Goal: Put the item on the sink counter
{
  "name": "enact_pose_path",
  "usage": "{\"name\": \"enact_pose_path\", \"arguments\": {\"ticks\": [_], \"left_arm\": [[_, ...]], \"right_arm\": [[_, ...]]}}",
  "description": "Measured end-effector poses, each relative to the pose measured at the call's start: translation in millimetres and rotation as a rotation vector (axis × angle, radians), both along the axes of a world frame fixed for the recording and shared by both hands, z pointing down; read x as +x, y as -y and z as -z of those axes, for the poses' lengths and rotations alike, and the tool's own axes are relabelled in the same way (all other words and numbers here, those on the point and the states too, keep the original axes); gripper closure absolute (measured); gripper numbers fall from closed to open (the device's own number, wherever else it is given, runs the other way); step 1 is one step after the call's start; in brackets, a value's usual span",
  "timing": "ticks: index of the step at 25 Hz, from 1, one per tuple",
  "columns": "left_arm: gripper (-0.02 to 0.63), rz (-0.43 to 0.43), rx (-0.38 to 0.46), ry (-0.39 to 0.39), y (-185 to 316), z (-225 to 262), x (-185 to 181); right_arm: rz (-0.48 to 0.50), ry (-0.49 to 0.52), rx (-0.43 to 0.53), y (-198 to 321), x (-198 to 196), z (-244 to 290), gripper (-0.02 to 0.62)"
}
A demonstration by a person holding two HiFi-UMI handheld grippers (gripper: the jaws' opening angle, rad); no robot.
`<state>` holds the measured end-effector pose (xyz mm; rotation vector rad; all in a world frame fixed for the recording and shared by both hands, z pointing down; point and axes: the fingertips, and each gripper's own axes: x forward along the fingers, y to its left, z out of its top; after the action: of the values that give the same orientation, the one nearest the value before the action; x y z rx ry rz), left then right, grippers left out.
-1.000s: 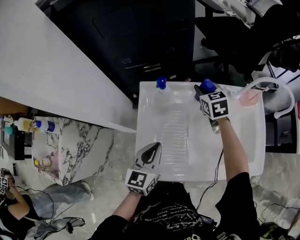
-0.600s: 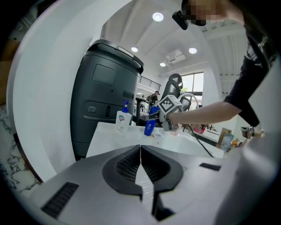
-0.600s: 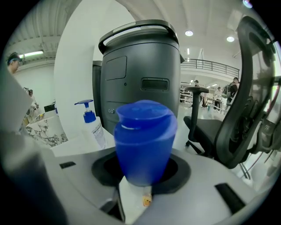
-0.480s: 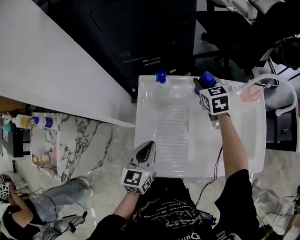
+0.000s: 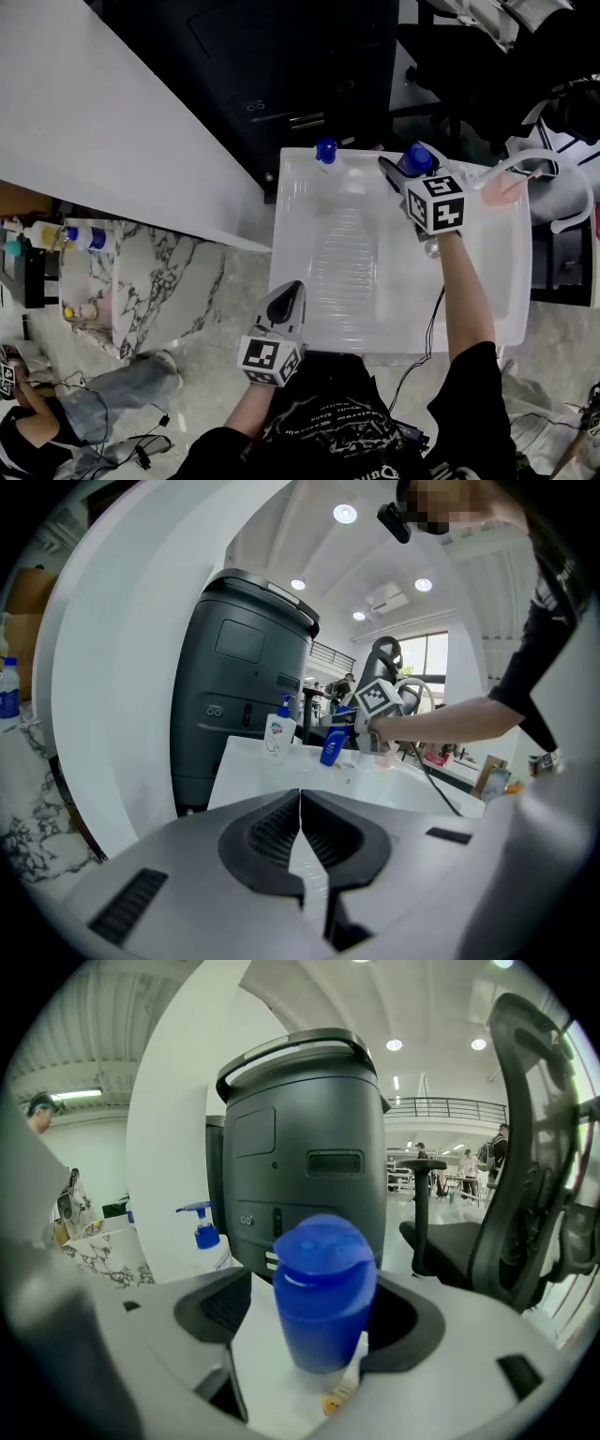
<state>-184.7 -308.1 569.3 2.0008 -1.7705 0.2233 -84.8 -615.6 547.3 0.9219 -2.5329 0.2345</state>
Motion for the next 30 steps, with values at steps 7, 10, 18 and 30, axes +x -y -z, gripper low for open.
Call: {"name": "enact_pose_path", "arguments": {"ticks": [7,10,18,30], "left_arm": [[0.598,-0.002,0.037,0.004,1,12,3],[0.598,-0.006,0.066,0.002,0,23,7],[0.598,-0.004,0.144,0.012,-10,61,29],[0.598,-0.013,0.278,0.078,-43,116,65]], "right_arm": [[-0.024,0.112,0.099,-17,18,57,0.212],[-0.035,0.151,0.148,-32,29,86,0.212],[0.004,0.242,0.226,-95,56,153,0.212],[0.004,0.281,0.281,-204,96,188,0.213]]}}
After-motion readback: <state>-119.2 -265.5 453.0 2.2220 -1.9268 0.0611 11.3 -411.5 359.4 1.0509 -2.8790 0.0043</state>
